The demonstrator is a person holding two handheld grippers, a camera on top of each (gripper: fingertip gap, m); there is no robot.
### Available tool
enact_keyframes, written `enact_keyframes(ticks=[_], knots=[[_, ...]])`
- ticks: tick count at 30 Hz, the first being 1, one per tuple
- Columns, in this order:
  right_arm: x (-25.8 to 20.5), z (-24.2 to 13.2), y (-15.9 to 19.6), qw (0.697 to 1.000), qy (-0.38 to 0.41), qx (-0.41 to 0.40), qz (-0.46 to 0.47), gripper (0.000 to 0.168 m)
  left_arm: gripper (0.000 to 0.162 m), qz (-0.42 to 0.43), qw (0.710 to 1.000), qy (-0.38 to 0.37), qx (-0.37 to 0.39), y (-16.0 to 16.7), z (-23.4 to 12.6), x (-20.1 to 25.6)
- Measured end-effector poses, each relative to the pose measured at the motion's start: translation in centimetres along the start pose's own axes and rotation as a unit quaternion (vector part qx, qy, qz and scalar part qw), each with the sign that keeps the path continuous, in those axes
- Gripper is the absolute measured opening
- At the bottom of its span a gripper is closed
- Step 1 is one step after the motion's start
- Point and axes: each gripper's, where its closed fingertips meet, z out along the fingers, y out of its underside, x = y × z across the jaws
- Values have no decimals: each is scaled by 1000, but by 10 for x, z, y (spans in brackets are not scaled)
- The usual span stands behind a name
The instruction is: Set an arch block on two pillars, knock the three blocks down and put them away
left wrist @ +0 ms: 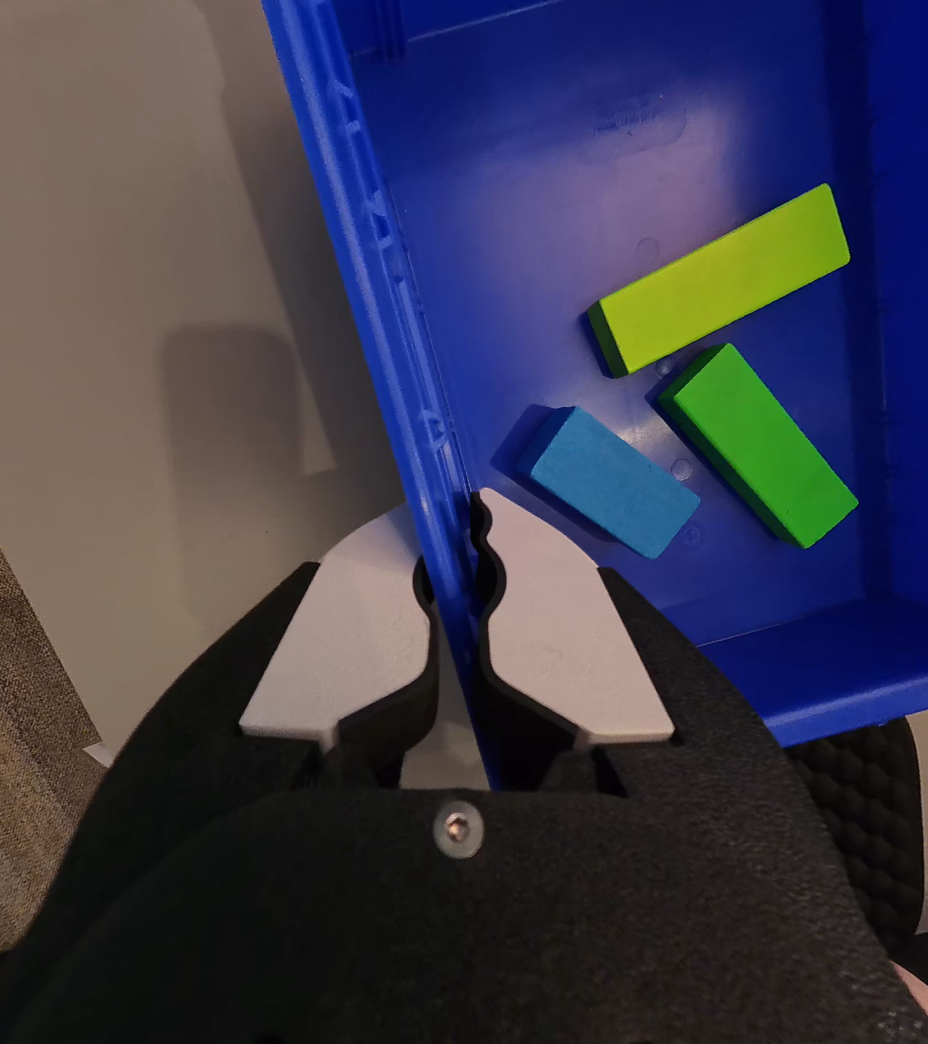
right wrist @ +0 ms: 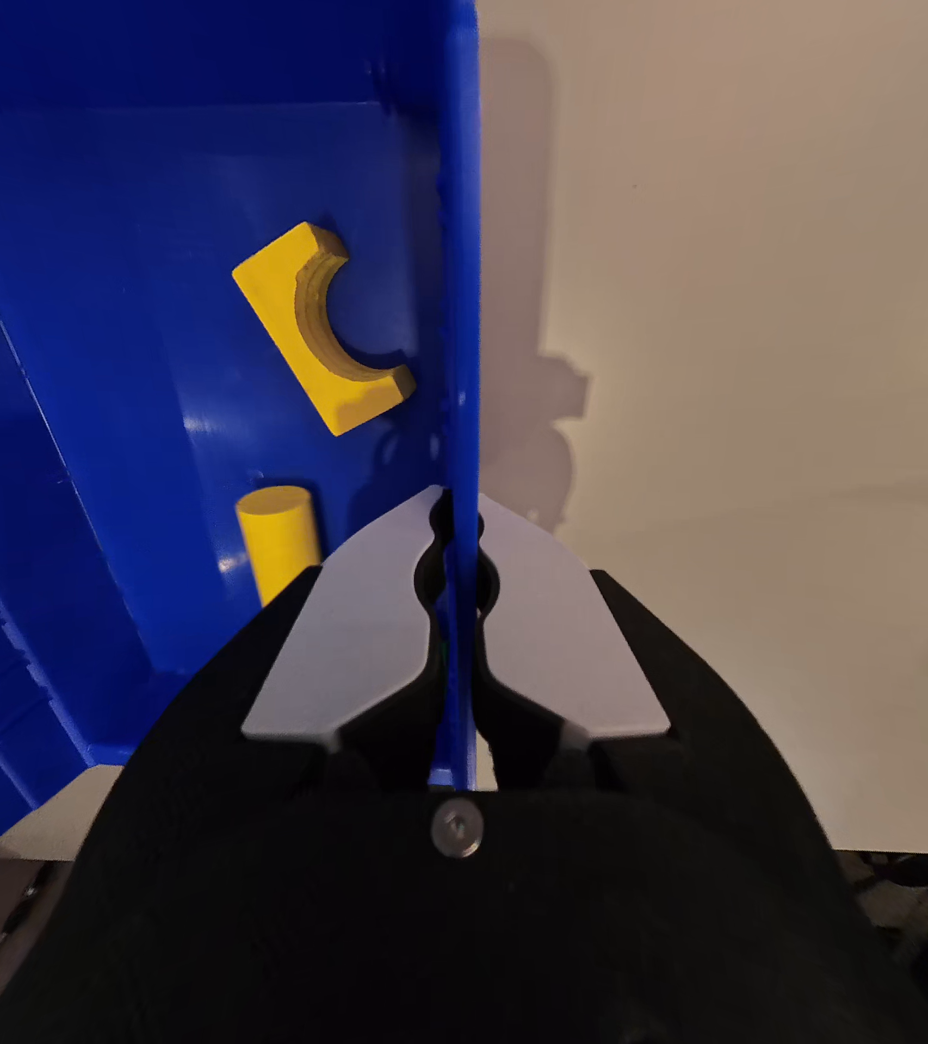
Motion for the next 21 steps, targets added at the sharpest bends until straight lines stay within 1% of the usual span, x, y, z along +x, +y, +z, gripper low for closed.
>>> enact_keyframes(ticks=[4, 5, 6, 7, 10, 12, 14, 16, 18, 19, 20, 21], knots=[[10, 0, -1, 1000, 15, 11, -3, 7, 8, -7, 1000, 5, 1, 1, -1, 0], [11, 0, -1, 1000, 22, 17, -11, 9, 14, -12, 1000, -3, 3, 1, -2, -3], [13, -1, -2, 999, 35, 26, -20, 11, 23, -19, 1000, -18, 9, 0, -4, -8], [15, -3, -4, 997, 54, 39, -28, 16, 26, -23, 999, -22, 17, -2, -8, -10], [20, -20, -16, 988, 100, 109, -34, 26, 25, -20, 997, -29, 73, -14, -31, -10], [20, -44, -29, 975, 129, 179, -33, 27, 25, -13, 991, -42, 124, -27, -56, -7], [12, -75, -43, 954, 148, 258, -50, 27, 24, 17, 983, -24, 184, -42, -85, 13], [-16, -108, -57, 926, 119, 346, -90, 27, 27, 72, 966, 8, 249, -59, -111, 45], [-58, -138, -66, 891, 44, 433, -131, 26, 49, 123, 945, 20, 301, -75, -126, 75], [-81, -153, -68, 870, -10, 471, -146, 27, 53, 150, 936, 24, 316, -81, -127, 89], [-103, -166, -68, 849, -68, 499, -162, 33, 48, 183, 930, 28, 317, -85, -122, 103], [-122, -176, -67, 830, -120, 517, -173, 36, 43, 219, 927, 26, 302, -87, -111, 115]])
